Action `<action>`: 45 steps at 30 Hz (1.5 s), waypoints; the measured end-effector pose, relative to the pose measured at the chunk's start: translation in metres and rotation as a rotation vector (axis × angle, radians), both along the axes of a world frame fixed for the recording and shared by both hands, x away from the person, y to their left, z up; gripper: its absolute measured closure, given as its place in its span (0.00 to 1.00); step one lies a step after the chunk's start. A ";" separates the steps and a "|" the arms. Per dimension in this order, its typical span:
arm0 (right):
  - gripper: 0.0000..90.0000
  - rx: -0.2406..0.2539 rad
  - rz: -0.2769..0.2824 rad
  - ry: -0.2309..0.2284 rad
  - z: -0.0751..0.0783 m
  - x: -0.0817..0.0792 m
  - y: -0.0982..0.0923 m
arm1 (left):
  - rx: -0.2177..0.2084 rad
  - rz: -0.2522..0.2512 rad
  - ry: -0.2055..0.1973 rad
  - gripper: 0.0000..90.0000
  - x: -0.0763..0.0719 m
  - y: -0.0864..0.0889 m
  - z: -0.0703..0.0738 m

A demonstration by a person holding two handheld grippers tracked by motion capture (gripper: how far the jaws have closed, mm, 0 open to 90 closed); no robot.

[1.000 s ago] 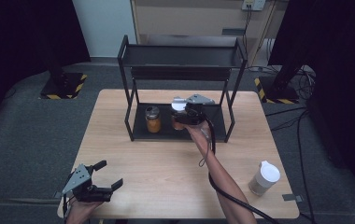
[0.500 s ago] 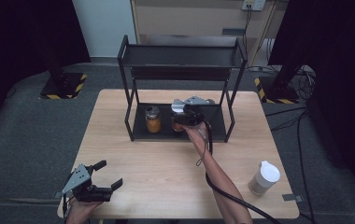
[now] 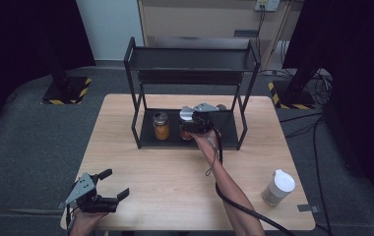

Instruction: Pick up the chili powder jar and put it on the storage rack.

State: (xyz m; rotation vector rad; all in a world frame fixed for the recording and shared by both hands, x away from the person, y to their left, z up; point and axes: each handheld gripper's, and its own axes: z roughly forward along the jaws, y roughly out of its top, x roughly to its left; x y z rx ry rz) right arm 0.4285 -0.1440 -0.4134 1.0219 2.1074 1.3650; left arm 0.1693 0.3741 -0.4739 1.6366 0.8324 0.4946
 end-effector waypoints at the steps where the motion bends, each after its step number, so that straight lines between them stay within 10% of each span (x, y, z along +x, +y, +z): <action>1: 0.34 0.000 -0.003 0.003 0.000 0.000 0.000 | 0.000 0.000 0.000 0.00 0.000 0.000 0.000; 16: 0.32 0.011 -0.004 0.006 -0.002 -0.001 0.000 | 0.003 -0.002 0.000 0.00 0.000 -0.001 0.000; 22: 0.15 0.040 -0.015 -0.003 0.001 -0.004 -0.004 | 0.004 -0.004 -0.001 0.00 0.000 -0.001 0.000; 45: 0.07 0.040 0.049 -0.059 0.062 -0.042 -0.046 | 0.008 -0.009 -0.001 0.00 0.001 -0.002 0.001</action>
